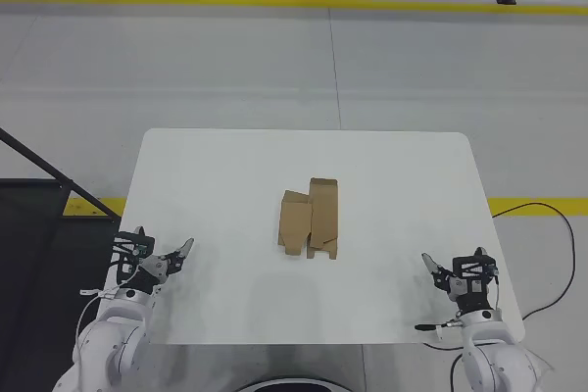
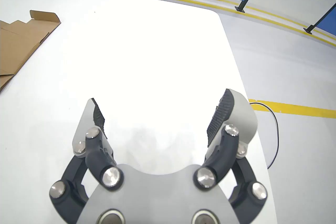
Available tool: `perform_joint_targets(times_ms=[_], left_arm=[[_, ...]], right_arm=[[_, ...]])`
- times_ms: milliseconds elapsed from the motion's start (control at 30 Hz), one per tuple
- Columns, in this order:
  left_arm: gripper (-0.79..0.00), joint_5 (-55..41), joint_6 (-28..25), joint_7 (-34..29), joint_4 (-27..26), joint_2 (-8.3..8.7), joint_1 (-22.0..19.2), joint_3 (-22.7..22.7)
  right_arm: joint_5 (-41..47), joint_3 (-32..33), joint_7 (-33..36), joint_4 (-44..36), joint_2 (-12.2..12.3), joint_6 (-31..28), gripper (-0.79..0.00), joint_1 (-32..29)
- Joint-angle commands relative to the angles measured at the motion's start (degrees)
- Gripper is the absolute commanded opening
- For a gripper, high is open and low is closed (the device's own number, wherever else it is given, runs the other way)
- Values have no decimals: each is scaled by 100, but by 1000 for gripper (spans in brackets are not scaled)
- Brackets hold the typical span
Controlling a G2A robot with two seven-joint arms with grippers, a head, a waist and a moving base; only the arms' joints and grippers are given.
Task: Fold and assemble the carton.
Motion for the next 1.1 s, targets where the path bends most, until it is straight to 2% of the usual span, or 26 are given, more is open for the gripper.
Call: perform_joint_targets(times_ms=[0,200,333,600,767,833,867,900,933,1067], left_arm=[[0,0,0,0,0,0,0,0],[0,0,0,0,0,0,0,0],[0,-201,-449,-147,6,12,-29,-43],[0,-1183,-1793,-1397,-341,93,-213,-413],[0,-2110,-2469,-2319,-562,147,-341,-579],[0,-2519,-2601,-2675,-617,163,-401,-611],[0,-2693,-2500,-2817,-615,168,-413,-673],[0,-2773,-2221,-2869,-620,163,-414,-741],[0,-2773,-2221,-2869,-620,163,-414,-741],[0,-2773,-2221,-2869,-620,163,-414,-741]], right_arm=[[0,0,0,0,0,0,0,0],[0,0,0,0,0,0,-1,0],[-35,6,-30,-41,-3,0,0,8],[184,199,498,-741,40,-886,0,-71],[132,196,1068,-1195,49,-989,0,-1],[280,183,1238,-1257,56,-1225,0,73],[297,217,1303,-1274,61,-1274,0,99],[155,274,1364,-1297,66,-1197,0,110],[-93,289,1428,-1322,71,-1100,0,82],[-93,289,1428,-1322,71,-1100,0,82]])
